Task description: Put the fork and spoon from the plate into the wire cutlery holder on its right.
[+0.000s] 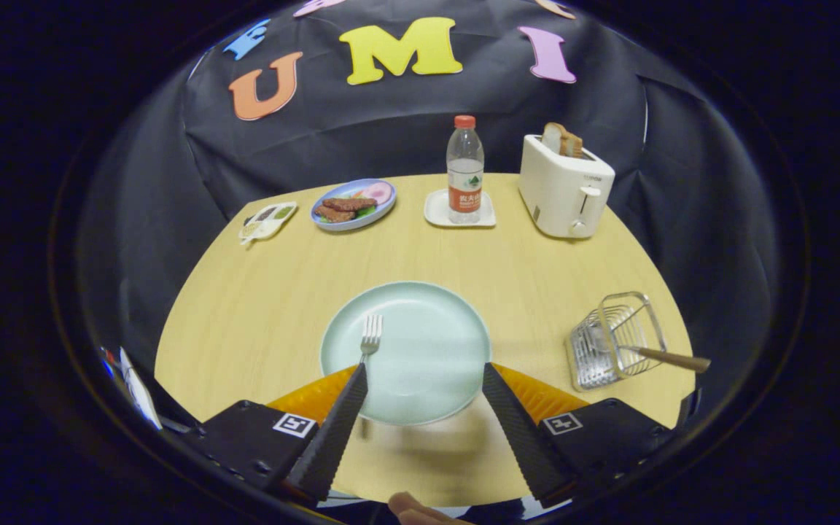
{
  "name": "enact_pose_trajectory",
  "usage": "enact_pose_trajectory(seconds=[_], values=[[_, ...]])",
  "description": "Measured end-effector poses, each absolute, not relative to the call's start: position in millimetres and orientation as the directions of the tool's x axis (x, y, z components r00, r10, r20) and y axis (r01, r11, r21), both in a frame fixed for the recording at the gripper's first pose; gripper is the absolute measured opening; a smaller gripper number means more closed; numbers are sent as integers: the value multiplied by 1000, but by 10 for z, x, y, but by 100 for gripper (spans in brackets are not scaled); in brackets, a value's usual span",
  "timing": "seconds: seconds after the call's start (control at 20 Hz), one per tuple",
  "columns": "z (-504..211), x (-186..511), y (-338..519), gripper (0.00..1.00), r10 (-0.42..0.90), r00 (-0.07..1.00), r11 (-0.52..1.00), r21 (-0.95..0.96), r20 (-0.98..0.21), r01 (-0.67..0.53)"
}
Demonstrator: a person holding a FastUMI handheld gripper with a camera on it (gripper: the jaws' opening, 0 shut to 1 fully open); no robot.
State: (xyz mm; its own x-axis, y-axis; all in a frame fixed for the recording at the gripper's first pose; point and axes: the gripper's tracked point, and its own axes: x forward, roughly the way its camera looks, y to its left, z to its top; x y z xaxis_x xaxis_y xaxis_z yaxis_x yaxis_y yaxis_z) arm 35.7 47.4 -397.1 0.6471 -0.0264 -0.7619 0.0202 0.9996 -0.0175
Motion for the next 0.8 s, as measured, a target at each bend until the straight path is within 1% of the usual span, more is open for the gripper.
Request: enact_pose_trajectory(seconds=[0.1, 0.35, 0.4, 0.45, 0.55, 0.65, 0.7, 0.8], values=[[-4135, 370, 627, 96, -33, 645, 999, -5, -764, 45], [-4527, 383, 978, 94, -34, 619, 998, 0, -785, 55], [-4563, 410, 1030, 90, -33, 621, 999, -2, -783, 50], [-4617, 440, 1040, 89, -49, 624, 998, -17, -780, 56], [-4725, 498, 1095, 79, -58, 617, 998, -25, -785, 62], [-4854, 545, 1047, 73, -96, 604, 995, -53, -791, 90], [-4862, 555, 1043, 62, -110, 592, 993, -62, -798, 102], [-4910, 569, 1082, 41, -96, 587, 994, -45, -804, 101]])
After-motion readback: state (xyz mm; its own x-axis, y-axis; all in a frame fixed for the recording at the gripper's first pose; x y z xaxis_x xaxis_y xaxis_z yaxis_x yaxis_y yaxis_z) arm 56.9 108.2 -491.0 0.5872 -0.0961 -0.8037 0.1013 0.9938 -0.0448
